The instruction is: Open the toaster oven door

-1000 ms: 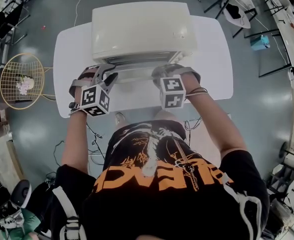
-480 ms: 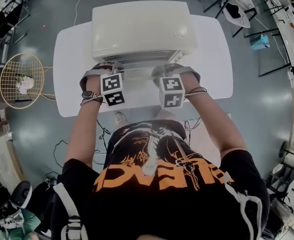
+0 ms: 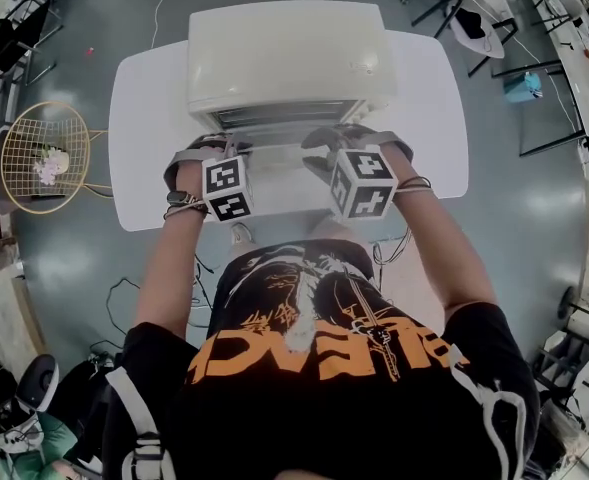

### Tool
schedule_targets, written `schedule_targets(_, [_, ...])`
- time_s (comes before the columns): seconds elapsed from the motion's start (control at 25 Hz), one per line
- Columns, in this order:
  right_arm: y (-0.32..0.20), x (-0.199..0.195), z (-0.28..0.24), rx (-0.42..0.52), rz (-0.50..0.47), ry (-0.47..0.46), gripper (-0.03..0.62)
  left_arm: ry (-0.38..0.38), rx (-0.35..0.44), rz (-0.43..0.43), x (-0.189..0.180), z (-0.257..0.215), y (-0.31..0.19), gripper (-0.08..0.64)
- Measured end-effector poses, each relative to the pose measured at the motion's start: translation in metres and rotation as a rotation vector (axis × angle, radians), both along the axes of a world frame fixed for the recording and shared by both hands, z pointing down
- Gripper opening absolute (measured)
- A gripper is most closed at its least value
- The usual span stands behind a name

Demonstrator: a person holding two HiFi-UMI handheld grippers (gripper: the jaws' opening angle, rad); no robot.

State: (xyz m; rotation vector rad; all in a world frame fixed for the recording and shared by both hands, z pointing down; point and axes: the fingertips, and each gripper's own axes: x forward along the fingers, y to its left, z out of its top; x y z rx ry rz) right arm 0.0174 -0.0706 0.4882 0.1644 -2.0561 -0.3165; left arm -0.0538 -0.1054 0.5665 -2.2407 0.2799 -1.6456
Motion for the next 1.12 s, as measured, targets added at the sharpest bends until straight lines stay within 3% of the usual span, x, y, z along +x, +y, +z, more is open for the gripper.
schedule_targets(0.2, [-0.029,-0.005,-0.023,-0.084,0.214,-0.279,0.014,0.007,0.016,0.005,-0.001,0.005,0.011,0.038])
schedule_targets(0.44, [-0.033,0.009,0.014,-0.256,0.463,-0.366,0.012,0.006,0.016,0.017,-0.003,0.017,0.029,0.040])
schedule_targets(0.68, [-0.055,0.015,-0.011,-0.235,0.612,-0.695,0.012,-0.008,0.020,0.029,-0.005,0.026,0.042,0.048])
schedule_targets(0.96, [-0.049,0.015,-0.008,-0.193,0.580,-0.671,0.012,0.000,0.035,0.045,-0.001,0.040,0.059,0.063])
schedule_targets(1.12, [-0.054,0.010,-0.018,-0.168,0.563,-0.678,0.012,0.005,0.088,0.052,-0.002,0.049,0.065,0.064])
